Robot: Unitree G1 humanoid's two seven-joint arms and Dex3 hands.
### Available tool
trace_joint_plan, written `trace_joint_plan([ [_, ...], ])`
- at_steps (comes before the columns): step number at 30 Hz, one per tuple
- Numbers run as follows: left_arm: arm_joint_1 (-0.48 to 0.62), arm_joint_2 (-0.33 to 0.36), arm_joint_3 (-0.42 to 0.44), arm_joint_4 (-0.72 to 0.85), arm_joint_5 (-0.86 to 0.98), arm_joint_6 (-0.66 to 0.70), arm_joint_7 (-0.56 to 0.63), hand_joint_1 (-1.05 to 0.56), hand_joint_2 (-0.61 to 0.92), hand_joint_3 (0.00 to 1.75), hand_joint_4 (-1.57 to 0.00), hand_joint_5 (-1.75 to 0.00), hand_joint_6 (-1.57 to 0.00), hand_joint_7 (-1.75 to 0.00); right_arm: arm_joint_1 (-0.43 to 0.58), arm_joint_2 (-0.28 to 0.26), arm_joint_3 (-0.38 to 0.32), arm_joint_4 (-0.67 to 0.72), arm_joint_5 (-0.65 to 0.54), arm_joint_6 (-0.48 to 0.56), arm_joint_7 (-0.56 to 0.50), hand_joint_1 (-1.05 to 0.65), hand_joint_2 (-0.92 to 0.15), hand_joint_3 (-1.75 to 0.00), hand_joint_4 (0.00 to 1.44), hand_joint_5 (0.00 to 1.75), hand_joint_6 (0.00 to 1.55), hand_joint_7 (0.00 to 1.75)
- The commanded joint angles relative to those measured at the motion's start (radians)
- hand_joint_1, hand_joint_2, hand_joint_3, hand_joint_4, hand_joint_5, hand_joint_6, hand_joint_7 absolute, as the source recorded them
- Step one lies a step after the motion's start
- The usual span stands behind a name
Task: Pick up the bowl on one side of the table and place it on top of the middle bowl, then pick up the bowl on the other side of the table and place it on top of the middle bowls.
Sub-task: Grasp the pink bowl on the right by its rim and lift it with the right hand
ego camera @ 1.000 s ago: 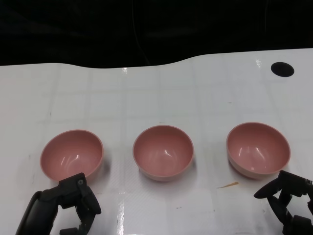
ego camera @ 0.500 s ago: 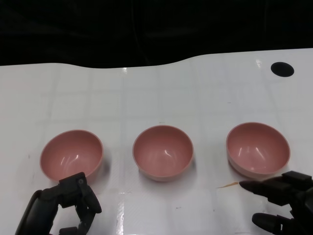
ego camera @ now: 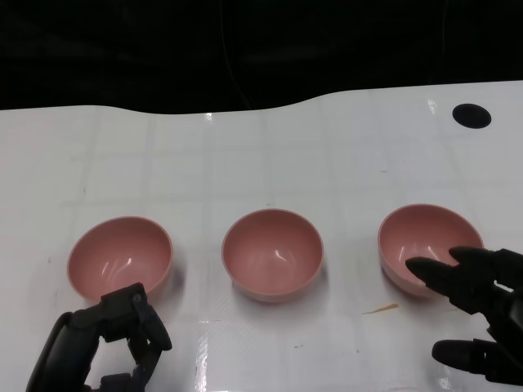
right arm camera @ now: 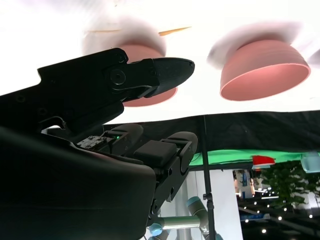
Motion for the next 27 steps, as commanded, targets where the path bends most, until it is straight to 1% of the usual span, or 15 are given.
trace_joint_plan([
  [1,-0.001,0.012,0.005,0.006,0.005,0.002,0.011,-0.08,0.53,1.12,-0.84,-1.71,-0.77,-1.46,-0.038,-0.041,0.001,-0.035,-0.024,0.068,0.073,-0.9,-0.92,-0.18,0.4,0.0,0.39,0.0],
  [3,-0.002,0.012,0.005,0.009,0.004,-0.003,0.009,-0.08,0.53,1.13,-0.84,-1.71,-0.77,-1.46,-0.06,-0.049,0.009,-0.045,-0.009,0.104,0.128,-0.89,-0.92,-0.17,0.39,0.0,0.39,0.0],
  [5,-0.001,0.012,0.004,0.008,0.002,-0.007,0.007,-0.08,0.53,1.13,-0.83,-1.71,-0.77,-1.45,-0.092,-0.054,0.02,-0.044,0.029,0.138,0.194,-0.87,-0.92,-0.11,0.38,0.0,0.4,0.0],
  [8,0.001,0.012,0.005,0.003,0.011,-0.008,0.013,-0.09,0.53,1.13,-0.83,-1.71,-0.77,-1.45,-0.124,-0.062,0.037,-0.03,0.041,0.164,0.234,-0.86,-0.92,-0.06,0.39,0.0,0.41,0.01],
  [18,0.009,0.011,0.004,-0.012,0.029,-0.001,0.019,-0.09,0.51,1.16,-0.83,-1.71,-0.76,-1.45,-0.2,-0.079,0.115,0.102,0.026,0.176,0.232,-0.87,-0.92,-0.07,0.4,0.0,0.41,0.0],
  [27,0.009,0.01,0.003,-0.021,0.025,0.01,0.02,-0.09,0.5,1.17,-0.84,-1.69,-0.77,-1.45,-0.267,-0.071,0.199,0.252,-0.002,0.169,0.152,-0.86,-0.92,-0.08,0.43,0.02,0.42,0.01],
])
